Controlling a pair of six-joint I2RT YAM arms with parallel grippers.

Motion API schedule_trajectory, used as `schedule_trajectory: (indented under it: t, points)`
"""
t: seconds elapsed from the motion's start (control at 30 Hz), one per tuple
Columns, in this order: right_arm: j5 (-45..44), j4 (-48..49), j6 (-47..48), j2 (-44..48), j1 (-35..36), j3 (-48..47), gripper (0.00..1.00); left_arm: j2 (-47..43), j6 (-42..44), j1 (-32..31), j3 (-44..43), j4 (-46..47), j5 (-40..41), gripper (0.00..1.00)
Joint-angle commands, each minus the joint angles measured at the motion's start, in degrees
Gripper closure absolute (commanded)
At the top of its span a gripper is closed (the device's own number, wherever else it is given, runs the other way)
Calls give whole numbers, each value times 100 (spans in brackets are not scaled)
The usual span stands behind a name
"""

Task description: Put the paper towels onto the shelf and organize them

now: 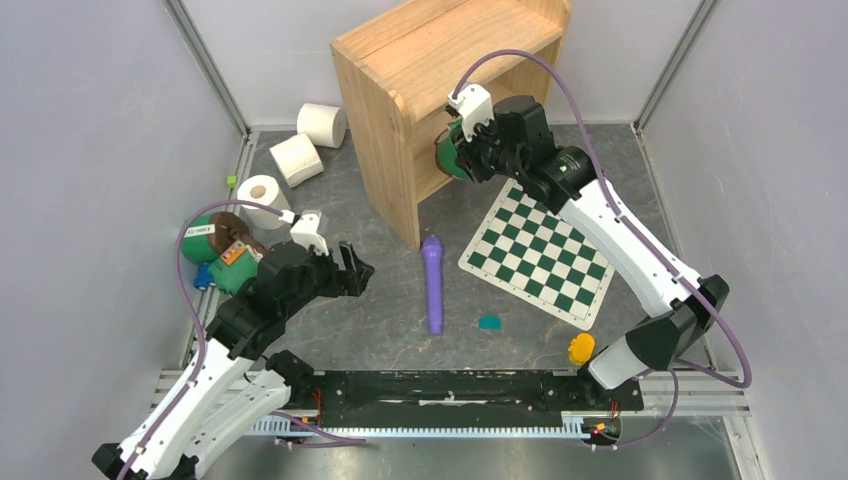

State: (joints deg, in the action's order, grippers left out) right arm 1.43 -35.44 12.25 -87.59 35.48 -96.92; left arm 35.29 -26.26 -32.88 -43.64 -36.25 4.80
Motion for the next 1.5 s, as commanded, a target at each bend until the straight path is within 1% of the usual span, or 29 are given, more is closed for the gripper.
schedule_trajectory:
  t: [0.0, 0.13, 0.3, 0.37, 0.47, 0.57, 0.63, 0.73, 1.03, 1.1, 1.13, 1.2, 1.33, 1.4, 1.47]
  points:
    - [-66, 323, -22, -206, 2, -693, 97, -240, 365, -16, 197, -224, 275, 9]
    - [-49, 387, -129, -459, 0, -867, 95, -342, 385, -23, 412, -224, 411, 9]
    - [-108, 443, -201, -672, 2, -859, 88, -336, 341, -18, 591, -115, 388, 9]
    - [-108, 449, -214, -727, 2, -857, 83, -295, 342, -16, 591, -110, 369, 9]
    - [-108, 458, -236, -748, 2, -821, 73, -252, 380, -17, 565, -93, 344, 9]
    - [-313, 552, -232, -721, 2, -731, 67, -176, 427, -17, 556, -42, 309, 9]
    - [-353, 655, -256, -693, -2, -664, 59, -114, 455, -16, 537, -31, 281, 9]
    - [-338, 791, -308, -672, -1, -652, 50, -53, 464, -23, 526, -26, 263, 8]
    - [-328, 1178, -302, -382, 2, -584, 38, -69, 464, -12, 548, -5, 272, 8]
    - [-328, 1230, -295, -287, 2, -540, 34, -71, 455, -16, 554, -5, 277, 8]
    - [-335, 1266, -280, -205, 0, -477, 30, -68, 455, -16, 558, -5, 286, 8]
    - [-391, 1385, -236, -1, 2, -230, 19, -63, 455, -16, 552, -5, 289, 8]
    - [-451, 1881, -92, 637, -89, 700, 5, 7, 454, -16, 547, 37, 254, 8]
    - [-231, 2372, -69, 1024, -287, 1328, 2, 46, 449, -17, 533, 63, 225, 8]
    - [175, 2914, -127, 1418, -567, 2070, 2, 96, 450, -16, 530, 91, 191, 8]
